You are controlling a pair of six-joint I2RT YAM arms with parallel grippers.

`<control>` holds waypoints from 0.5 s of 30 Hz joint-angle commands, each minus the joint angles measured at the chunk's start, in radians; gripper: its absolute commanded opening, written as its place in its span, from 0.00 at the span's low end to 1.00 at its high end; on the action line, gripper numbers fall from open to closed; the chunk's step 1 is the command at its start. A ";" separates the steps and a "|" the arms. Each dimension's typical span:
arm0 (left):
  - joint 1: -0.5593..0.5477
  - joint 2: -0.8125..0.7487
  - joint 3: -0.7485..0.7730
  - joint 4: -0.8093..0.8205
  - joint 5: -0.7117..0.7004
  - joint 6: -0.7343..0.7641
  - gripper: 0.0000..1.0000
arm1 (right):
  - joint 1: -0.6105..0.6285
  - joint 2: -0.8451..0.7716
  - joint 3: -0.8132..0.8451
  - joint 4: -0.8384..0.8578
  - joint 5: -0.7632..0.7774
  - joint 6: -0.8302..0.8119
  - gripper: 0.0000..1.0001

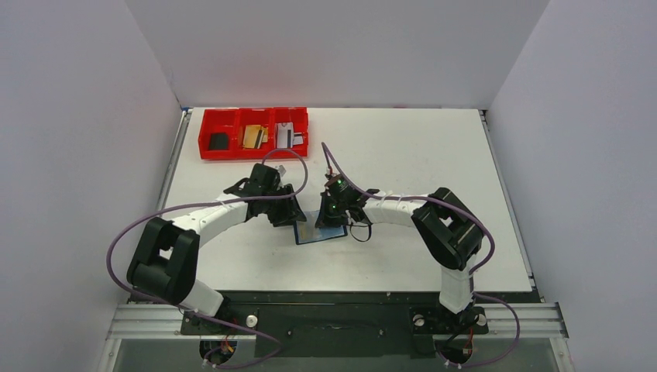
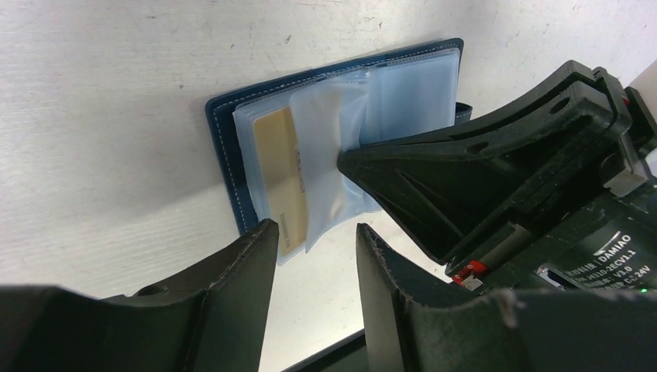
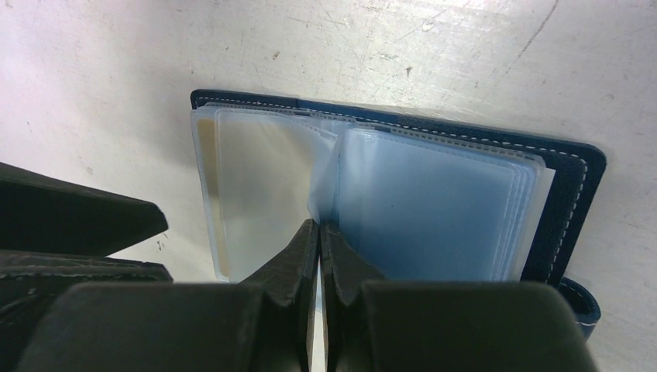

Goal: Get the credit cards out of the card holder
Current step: Remove the credit card from the card holder.

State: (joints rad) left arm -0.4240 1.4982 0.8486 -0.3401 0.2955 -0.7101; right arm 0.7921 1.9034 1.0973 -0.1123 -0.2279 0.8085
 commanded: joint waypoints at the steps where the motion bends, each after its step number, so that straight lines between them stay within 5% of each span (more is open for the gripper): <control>1: -0.016 0.027 0.044 0.079 0.039 -0.014 0.39 | -0.007 0.059 -0.057 -0.071 0.062 -0.019 0.00; 15: -0.058 0.156 0.055 0.161 0.038 -0.021 0.34 | -0.012 0.044 -0.067 -0.067 0.065 -0.016 0.00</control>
State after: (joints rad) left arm -0.4683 1.6302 0.8642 -0.2554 0.3225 -0.7231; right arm 0.7841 1.9022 1.0851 -0.0940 -0.2459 0.8204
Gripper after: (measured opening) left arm 0.365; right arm 0.004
